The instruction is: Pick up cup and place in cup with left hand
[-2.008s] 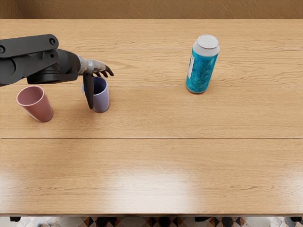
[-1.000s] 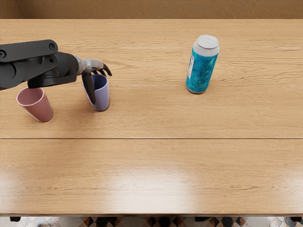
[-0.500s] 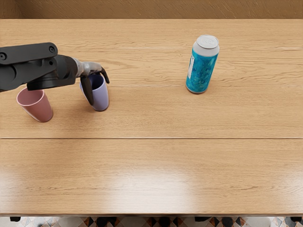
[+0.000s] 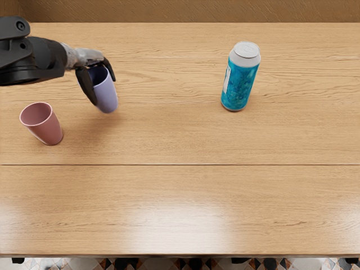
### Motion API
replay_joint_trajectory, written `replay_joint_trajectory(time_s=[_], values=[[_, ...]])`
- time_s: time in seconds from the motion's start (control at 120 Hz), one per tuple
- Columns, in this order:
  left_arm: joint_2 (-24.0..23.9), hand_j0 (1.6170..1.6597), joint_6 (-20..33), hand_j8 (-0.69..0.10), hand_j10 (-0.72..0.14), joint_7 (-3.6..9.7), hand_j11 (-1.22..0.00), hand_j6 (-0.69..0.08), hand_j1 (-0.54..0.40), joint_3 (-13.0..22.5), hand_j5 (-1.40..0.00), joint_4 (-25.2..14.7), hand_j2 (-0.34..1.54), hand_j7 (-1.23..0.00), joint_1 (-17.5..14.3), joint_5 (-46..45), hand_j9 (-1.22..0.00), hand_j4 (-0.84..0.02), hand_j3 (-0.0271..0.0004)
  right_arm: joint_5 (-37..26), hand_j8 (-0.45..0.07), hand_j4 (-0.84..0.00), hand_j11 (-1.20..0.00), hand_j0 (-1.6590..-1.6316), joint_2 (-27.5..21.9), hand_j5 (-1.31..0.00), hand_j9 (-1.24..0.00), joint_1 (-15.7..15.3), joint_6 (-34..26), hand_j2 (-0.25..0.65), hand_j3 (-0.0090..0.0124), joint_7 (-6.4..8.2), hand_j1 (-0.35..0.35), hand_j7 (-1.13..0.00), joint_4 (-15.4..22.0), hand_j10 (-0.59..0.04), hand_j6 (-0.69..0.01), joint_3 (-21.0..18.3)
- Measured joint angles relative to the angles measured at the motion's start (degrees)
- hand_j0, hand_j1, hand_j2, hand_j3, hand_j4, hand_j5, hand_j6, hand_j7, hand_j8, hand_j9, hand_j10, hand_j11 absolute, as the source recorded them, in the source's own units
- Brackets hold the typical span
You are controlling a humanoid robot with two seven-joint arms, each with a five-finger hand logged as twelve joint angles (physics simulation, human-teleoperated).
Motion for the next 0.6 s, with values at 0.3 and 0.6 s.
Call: replay_joint_trajectory(time_s=[0.3, 0.6], values=[[8.57, 1.6531, -0.60, -0.254, -0.410, 0.02, -0.67, -0.276, -0.099, 3.80, -0.70, -8.46, 0.05, -0.66, -6.63, -1.99, -0.66, -0.444, 0.0000, 0.00, 0.005, 0.000, 0.00, -1.6580, 0.00, 0.00, 0.00, 0.00, 0.02, -0.001, 0.0000, 0.00, -0.348, 0.00, 0.00, 0.004, 0.007, 0.00], [14.62, 1.6529, -4.06, -0.249, -0.410, 0.22, -0.67, -0.275, -0.090, 5.96, -0.70, -12.85, 0.04, -0.66, -11.08, -2.12, -0.66, -0.444, 0.0000, 0.00, 0.005, 0.000, 0.00, -1.6581, 0.00, 0.00, 0.00, 0.00, 0.02, -0.001, 0.0000, 0.00, -0.348, 0.00, 0.00, 0.004, 0.007, 0.00]])
